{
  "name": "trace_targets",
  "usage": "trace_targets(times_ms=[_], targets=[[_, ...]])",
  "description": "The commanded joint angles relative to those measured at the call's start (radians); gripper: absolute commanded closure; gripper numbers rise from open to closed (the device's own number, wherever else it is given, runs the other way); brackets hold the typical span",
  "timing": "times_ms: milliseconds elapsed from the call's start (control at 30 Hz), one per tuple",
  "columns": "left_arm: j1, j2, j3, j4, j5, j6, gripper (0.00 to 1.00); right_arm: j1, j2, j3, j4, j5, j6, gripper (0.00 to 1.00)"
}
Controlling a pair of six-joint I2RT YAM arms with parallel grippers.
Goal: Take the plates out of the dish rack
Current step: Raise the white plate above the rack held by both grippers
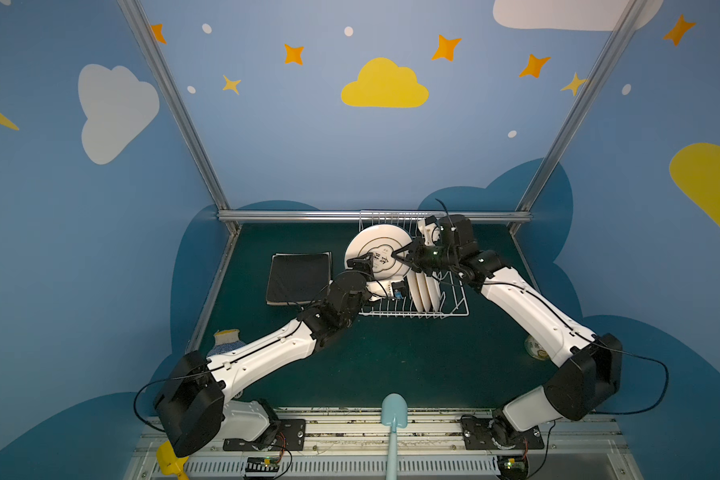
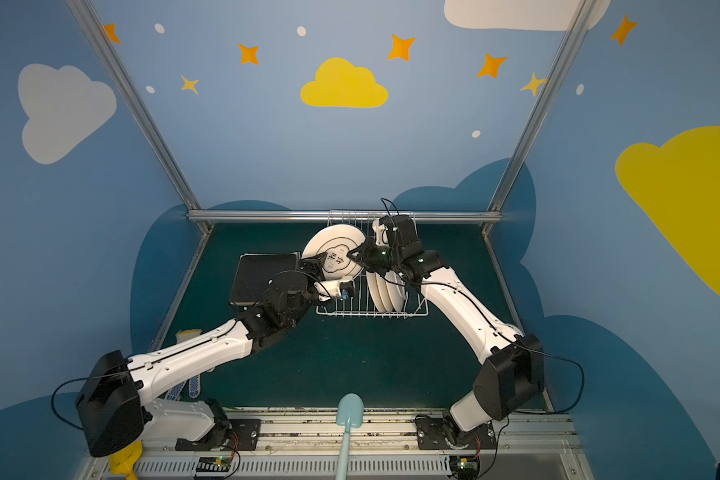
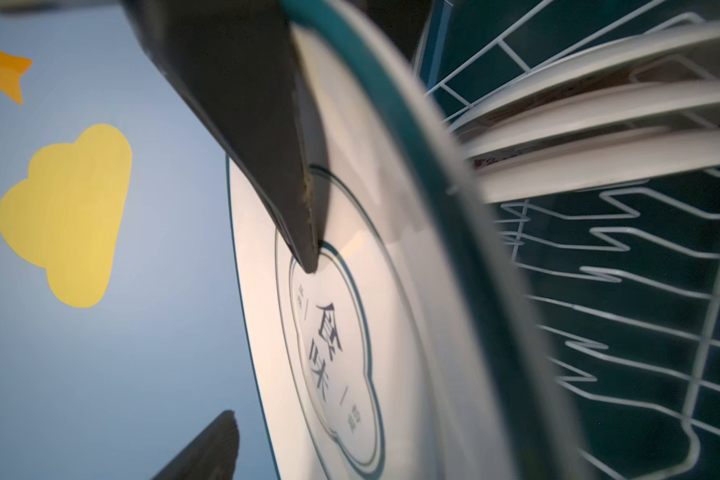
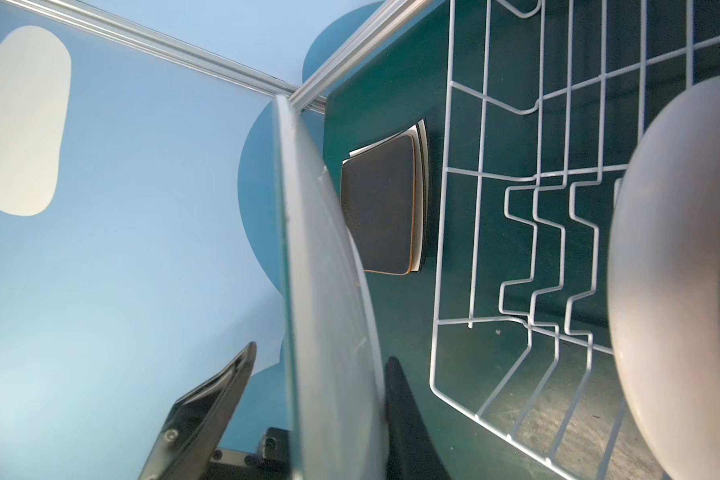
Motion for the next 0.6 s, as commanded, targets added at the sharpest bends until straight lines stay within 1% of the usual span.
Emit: trace_targets(times_ms=[0,67,333,400,500,567], targets=[[0.002,-0.025,0.0,0.018,0.01,-0.044,0.01,-0.02,-0.068,-0.01,0.114,0.014,0.027,1.0],[0.002,-0.041,-0.004,0.013,0.022,-0.079,0.0,-0.03,-0.079,-0.022,0.122,0.024,0.033,1.0],[0.018,-0.12,0.054,-0.082,0.056,-0.3,0.0,-0.068,-0.131,-0.063,0.139,0.087,0.024,1.0],[0.03,-0.141,0.08,-0.12,0.094,-0.361,0.0,-0.077,-0.144,-0.074,0.147,0.095,0.022,1.0],[0.06,-0.178,0.102,-0.144,0.186,-0.457,0.0,-0.087,-0.163,-0.09,0.151,0.104,0.014,1.0],[0.094,-0.201,0.117,-0.157,0.237,-0.546,0.0,-0.093,-0.174,-0.103,0.15,0.112,0.009,1.0]])
